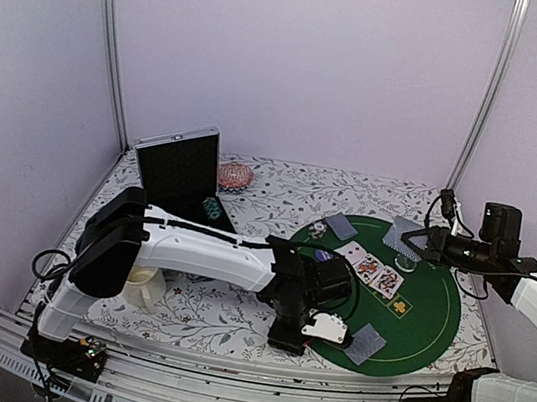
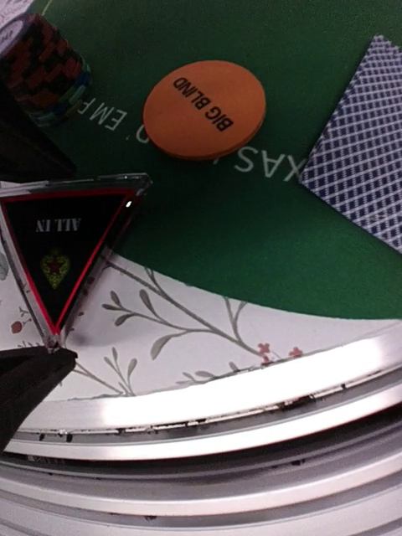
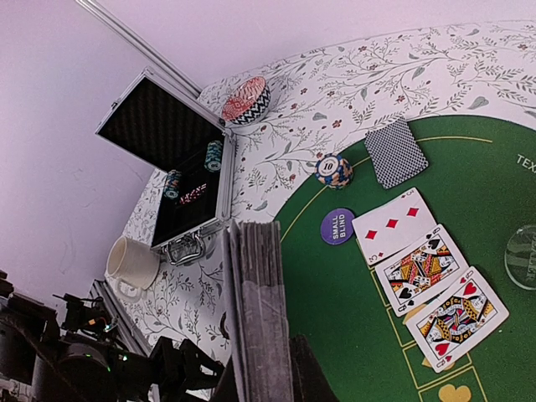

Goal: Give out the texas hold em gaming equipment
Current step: Place the all-in button in the big blind area, then pass from the right arm to the left

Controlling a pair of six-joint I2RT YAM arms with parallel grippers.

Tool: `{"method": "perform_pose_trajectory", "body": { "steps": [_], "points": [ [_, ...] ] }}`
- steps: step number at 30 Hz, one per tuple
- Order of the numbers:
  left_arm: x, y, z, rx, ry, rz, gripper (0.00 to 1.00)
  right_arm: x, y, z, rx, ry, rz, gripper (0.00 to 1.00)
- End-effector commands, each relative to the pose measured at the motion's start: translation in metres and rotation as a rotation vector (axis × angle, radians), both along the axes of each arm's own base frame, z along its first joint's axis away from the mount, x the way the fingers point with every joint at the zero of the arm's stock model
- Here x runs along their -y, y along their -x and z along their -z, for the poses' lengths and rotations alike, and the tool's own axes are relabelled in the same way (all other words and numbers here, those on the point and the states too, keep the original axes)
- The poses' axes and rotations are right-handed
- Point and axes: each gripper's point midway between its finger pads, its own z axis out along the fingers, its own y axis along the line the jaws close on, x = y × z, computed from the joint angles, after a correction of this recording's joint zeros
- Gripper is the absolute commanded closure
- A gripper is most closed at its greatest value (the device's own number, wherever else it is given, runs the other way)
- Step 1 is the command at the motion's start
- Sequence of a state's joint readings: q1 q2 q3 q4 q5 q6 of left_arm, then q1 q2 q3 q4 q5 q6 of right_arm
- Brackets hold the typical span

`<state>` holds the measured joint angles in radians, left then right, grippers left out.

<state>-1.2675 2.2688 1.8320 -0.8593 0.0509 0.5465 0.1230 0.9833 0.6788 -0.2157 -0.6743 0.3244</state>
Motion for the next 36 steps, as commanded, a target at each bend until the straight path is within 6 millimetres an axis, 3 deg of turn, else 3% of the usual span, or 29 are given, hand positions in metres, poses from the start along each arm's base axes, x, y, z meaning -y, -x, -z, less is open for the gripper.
{"method": "perform_pose_trajectory", "body": {
  "steps": [1,5,7,8,10,16,20,24,28,32,36],
  "points": [
    [0.006,-0.009,-0.005,0.048,0.055,-0.004,0.28,0.002,0.000,-0.009,0.033,0.001,0.002,0.97],
    [0.012,-0.010,-0.032,0.084,0.158,-0.001,0.20,0.001,0.001,-0.010,0.028,-0.006,-0.003,0.97],
    [0.013,-0.007,-0.051,0.089,0.209,0.010,0.04,0.001,0.002,-0.010,0.026,-0.005,0.001,0.98],
    [0.015,-0.004,-0.061,0.080,0.238,0.022,0.02,0.002,0.002,-0.009,0.021,-0.003,0.006,0.98],
    [0.016,0.003,-0.087,0.069,0.311,0.046,0.02,0.004,0.001,-0.007,0.008,0.007,0.015,0.97],
    [0.000,0.010,-0.196,0.175,0.647,0.088,0.02,0.002,0.002,-0.008,-0.008,0.002,0.018,0.98],
    [-0.020,0.001,-0.233,0.287,0.752,0.055,0.02,-0.030,0.012,-0.012,-0.017,-0.021,-0.067,0.98],
    [-0.039,-0.016,-0.241,0.346,0.754,0.010,0.02,-0.077,0.028,-0.021,-0.016,-0.092,-0.215,0.98],
    [-0.053,-0.043,-0.230,0.409,0.673,-0.064,0.02,-0.130,0.047,-0.023,-0.056,-0.135,-0.357,0.98],
    [-0.056,-0.044,-0.223,0.422,0.654,-0.050,0.02,-0.174,0.058,-0.019,-0.104,-0.155,-0.462,0.98],
    [-0.060,-0.048,-0.212,0.409,0.633,-0.059,0.02,-0.201,0.064,-0.017,-0.128,-0.159,-0.527,0.98]
  ]
}}
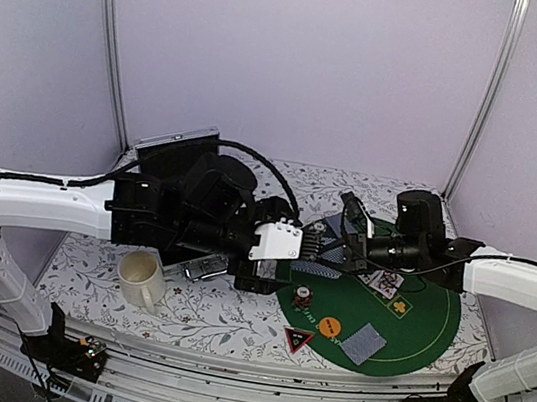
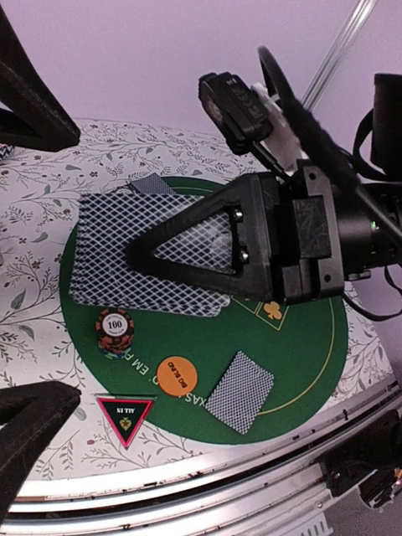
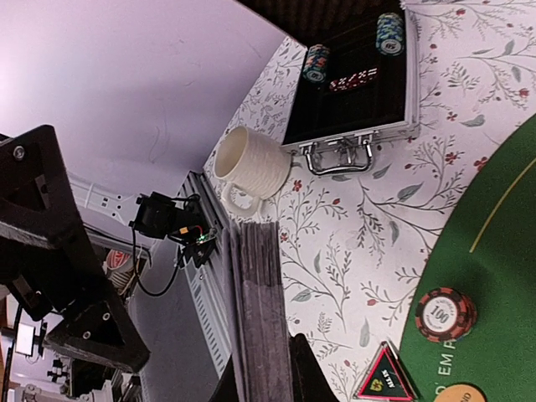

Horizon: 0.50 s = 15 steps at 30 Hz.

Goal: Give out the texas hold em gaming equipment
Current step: Pass from the right arm to the left

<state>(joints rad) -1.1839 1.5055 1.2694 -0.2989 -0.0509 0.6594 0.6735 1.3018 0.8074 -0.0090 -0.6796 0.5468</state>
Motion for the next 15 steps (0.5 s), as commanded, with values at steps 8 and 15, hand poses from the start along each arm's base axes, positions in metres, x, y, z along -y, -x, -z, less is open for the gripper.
{"method": "perform_pose_trajectory", "body": {
  "steps": [8,15],
  "points": [
    [-0.009,-0.034,0.037,-0.005,-0.097,-0.121,0.02,-0.053,0.009,-0.030,0.024,-0.101,-0.109,0.98],
    [-0.007,-0.053,0.047,0.029,-0.128,-0.189,0.03,-0.058,0.014,-0.035,0.018,-0.130,-0.142,0.98]
  ]
}}
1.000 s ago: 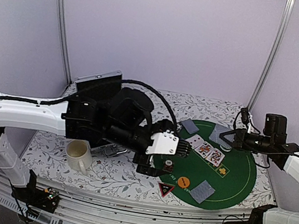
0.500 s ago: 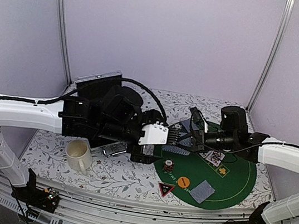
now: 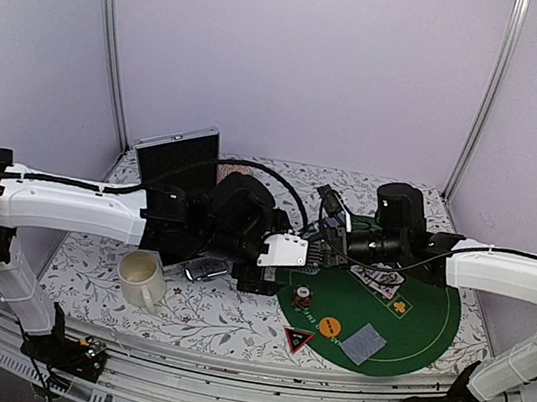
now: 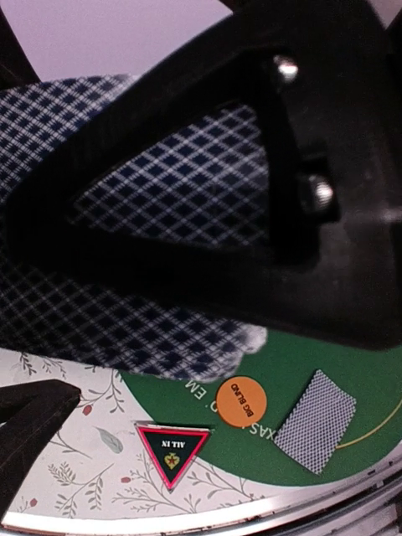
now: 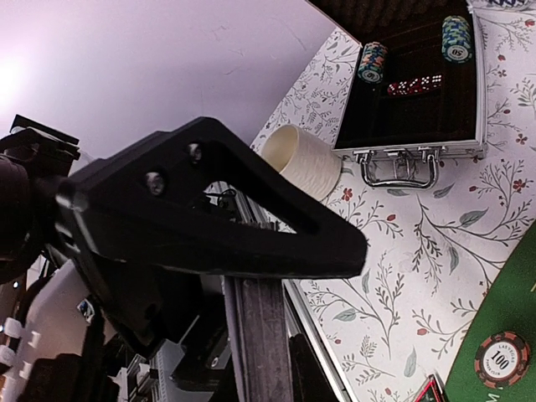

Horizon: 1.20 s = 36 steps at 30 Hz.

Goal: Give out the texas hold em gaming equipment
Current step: Pass from the right arm to the left

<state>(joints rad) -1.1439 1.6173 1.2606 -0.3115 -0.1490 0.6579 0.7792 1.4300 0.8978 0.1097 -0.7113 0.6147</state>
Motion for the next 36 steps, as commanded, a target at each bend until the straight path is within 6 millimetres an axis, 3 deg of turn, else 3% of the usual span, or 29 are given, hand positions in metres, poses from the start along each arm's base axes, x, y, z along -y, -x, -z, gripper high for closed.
{"method": "perform_pose_trajectory", "body": {
  "steps": [1,7,11,17,23,29,36],
  "points": [
    [0.001,-0.018,-0.011,0.037,0.021,-0.065,0.04,-0.009,0.002,-0.020,0.028,-0.060,-0.034,0.98],
    [0.006,-0.006,-0.020,-0.010,0.080,0.002,0.14,-0.009,0.002,-0.015,0.019,-0.053,-0.041,0.98],
    [0.003,-0.009,-0.022,-0.011,0.086,0.003,0.28,-0.010,0.002,-0.019,0.023,-0.061,-0.045,0.98],
    [0.004,-0.009,-0.025,-0.013,0.095,0.005,0.40,-0.010,0.002,-0.015,0.017,-0.053,-0.045,0.97],
    [0.002,-0.004,-0.024,-0.043,0.096,0.021,0.51,-0.005,-0.004,-0.014,0.040,-0.028,0.004,0.77],
    [-0.003,-0.006,-0.023,-0.058,0.094,0.007,0.53,0.003,-0.012,-0.008,0.057,0.027,0.051,0.59],
    [-0.009,-0.010,-0.018,-0.061,0.081,-0.015,0.53,0.023,-0.023,-0.001,0.079,0.097,0.132,0.53]
  ]
}}
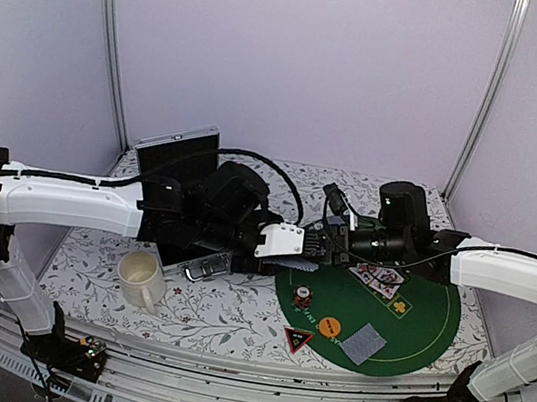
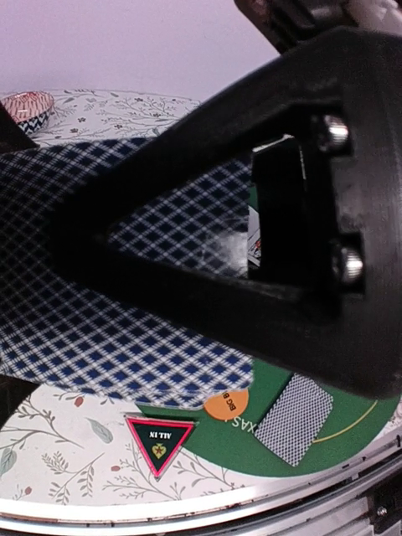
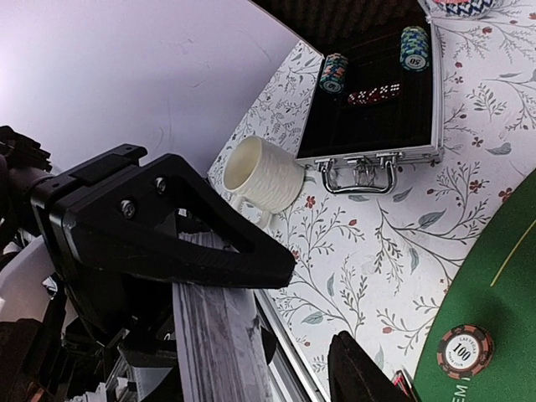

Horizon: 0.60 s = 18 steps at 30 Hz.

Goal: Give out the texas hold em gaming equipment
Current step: Pass from the right arm to the left

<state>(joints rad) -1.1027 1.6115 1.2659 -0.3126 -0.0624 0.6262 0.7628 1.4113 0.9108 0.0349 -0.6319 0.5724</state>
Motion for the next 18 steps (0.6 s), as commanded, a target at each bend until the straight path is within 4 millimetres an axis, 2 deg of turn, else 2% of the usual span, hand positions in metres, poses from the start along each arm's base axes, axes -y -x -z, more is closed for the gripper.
{"method": "perform_pose_trajectory", "body": {
  "steps": [1,10,15,18],
  "points": [
    [-0.008,-0.005,-0.014,0.003,0.034,-0.026,0.53,0.015,-0.008,-0.005,0.049,0.050,0.062,0.53],
    [-0.011,-0.009,-0.010,0.000,0.022,-0.040,0.53,0.031,-0.009,-0.011,0.079,0.085,0.094,0.52],
    [-0.012,-0.010,-0.008,-0.002,0.017,-0.047,0.53,0.026,-0.001,-0.028,0.105,0.048,0.028,0.51],
    [-0.012,-0.010,-0.008,-0.005,0.016,-0.047,0.53,0.026,0.002,-0.041,0.140,0.027,0.015,0.47]
  ]
}}
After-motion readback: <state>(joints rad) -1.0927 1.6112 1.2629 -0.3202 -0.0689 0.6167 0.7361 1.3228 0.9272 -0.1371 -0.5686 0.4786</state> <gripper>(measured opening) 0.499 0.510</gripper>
